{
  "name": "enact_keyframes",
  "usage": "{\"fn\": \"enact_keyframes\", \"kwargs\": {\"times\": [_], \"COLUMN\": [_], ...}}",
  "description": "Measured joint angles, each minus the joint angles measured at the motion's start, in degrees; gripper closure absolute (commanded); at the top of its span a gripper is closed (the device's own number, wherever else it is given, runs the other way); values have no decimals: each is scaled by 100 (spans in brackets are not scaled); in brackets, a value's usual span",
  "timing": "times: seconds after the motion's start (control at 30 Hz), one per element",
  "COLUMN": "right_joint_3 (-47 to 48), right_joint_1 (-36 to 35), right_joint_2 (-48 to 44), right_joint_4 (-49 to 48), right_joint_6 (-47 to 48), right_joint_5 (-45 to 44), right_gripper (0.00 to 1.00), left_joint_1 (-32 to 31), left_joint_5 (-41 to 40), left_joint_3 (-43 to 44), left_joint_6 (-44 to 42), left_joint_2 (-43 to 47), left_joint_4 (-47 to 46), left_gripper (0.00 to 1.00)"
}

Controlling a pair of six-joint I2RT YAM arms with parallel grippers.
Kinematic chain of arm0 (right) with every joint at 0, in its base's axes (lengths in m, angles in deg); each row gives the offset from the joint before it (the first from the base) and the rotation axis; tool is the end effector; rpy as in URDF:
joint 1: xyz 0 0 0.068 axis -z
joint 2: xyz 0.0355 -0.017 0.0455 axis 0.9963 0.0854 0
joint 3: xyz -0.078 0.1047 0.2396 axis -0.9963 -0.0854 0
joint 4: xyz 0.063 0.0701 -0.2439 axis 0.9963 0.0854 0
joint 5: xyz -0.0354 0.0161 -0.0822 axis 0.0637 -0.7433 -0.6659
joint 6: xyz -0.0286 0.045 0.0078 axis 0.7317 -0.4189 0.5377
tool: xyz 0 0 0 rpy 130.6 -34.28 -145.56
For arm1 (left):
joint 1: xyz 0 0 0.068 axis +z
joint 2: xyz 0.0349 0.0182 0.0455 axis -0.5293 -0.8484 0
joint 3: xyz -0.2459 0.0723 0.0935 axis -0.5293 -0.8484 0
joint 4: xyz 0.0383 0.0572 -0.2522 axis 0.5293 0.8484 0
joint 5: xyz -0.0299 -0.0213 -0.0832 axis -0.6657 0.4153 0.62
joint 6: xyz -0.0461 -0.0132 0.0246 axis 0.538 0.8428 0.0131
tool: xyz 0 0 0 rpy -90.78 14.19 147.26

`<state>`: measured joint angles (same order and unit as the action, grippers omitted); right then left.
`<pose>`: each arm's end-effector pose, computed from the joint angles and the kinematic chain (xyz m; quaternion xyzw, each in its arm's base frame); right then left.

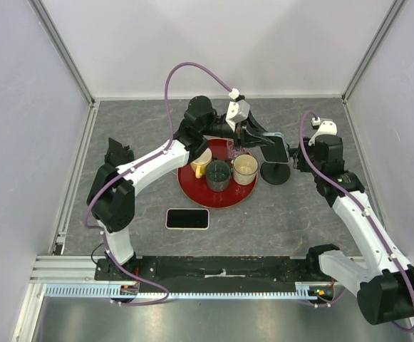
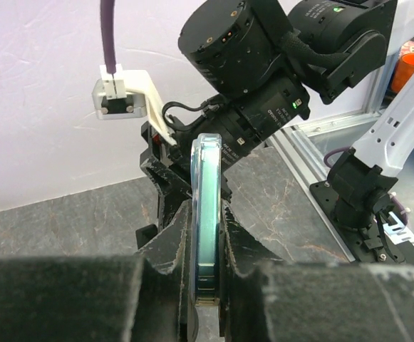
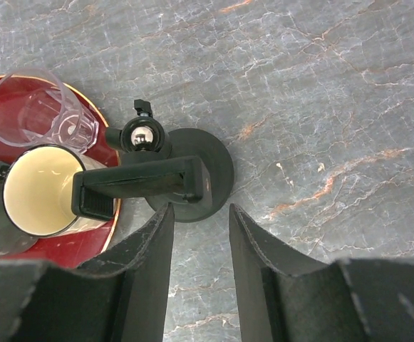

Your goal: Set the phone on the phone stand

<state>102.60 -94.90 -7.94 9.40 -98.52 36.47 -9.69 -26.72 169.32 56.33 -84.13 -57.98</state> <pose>0.2196 0.0333 0.3051 0.0532 0.8658 0.0409 0.4959 0.2979 -0.3072 0.3730 0.5571 0.3607 -0.5531 0.5036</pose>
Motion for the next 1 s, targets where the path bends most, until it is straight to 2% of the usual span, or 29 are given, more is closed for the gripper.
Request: {"fn": "enact_keyframes", "kwargs": {"times": [0.17, 0.57, 0.83, 1.0], "right_joint_3": [-385, -1346, -1574, -1576], "right_joint_1": [0, 0, 0, 0], "right_joint_2": [-111, -494, -780, -664], "right_joint_4": [-542, -1740, -2317, -2553], "right_joint_6": [17, 87, 186, 227], "right_joint_5": [-44, 22, 90, 173], "right_gripper": [62, 66, 66, 69], "left_joint_1": [24, 61, 98, 114], "left_joint_5": [-251, -369, -367, -367], "left_joint_3": [-267, -525, -535, -535], "left_joint_6": [50, 157, 249, 310], "left_joint_2": [181, 319, 330, 330], "left_joint_4": [-31, -28, -70, -129], "left_gripper": [98, 98, 98, 98]}}
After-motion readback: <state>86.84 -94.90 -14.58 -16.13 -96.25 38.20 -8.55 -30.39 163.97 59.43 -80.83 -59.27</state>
